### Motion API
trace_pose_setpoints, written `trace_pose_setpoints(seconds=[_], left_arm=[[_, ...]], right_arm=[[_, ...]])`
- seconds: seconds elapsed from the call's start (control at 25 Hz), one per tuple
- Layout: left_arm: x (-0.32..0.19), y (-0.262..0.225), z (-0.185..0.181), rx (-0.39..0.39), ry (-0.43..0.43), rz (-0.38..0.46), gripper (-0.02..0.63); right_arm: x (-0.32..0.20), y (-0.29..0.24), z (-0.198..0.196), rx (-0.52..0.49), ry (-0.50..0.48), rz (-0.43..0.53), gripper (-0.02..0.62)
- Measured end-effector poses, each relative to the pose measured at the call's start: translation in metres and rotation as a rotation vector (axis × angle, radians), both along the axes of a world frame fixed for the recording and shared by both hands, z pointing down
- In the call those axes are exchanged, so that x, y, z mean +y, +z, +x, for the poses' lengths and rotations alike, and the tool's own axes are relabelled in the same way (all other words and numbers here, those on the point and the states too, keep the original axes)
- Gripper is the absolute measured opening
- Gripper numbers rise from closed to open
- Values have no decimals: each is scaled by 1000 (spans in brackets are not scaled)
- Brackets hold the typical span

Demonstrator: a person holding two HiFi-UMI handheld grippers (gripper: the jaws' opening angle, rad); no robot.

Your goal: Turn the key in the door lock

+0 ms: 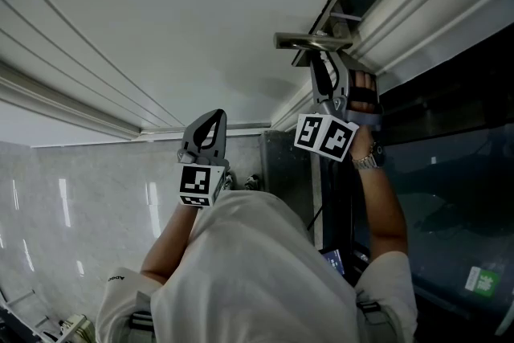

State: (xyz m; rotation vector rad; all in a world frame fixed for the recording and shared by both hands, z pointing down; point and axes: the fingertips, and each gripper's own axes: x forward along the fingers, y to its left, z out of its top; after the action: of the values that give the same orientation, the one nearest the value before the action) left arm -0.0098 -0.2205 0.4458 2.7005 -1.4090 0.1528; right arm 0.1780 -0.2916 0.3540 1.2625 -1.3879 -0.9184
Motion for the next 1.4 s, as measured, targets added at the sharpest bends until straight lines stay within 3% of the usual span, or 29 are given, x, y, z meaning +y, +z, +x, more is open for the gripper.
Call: trace_pose_setpoints(seconds=[0.52, 0.72, 0.76, 0.88, 1.08, 1.24, 1.4], left_arm=[[0, 0, -1, 6, -8, -4, 8], [0, 0, 2, 6, -5, -6, 8], [0, 0, 3, 6, -3, -7, 8], [0, 2, 5, 5, 2, -11, 8], [1, 2, 5, 4, -1, -12, 8], [0, 1, 6, 5, -1, -8, 8], [1, 1, 5, 7, -2, -7, 8]], right_arm=[[-3, 13, 2, 36, 26, -22, 183], [-4, 10, 1, -21, 29, 2, 181], [-4, 6, 2, -41, 36, 25, 167], [-6, -7, 7, -120, 65, 98, 17], [-7, -10, 8, -281, 94, 107, 17], [-8, -13, 11, -496, 118, 85, 17], [-7, -16, 12, -648, 128, 113, 15]])
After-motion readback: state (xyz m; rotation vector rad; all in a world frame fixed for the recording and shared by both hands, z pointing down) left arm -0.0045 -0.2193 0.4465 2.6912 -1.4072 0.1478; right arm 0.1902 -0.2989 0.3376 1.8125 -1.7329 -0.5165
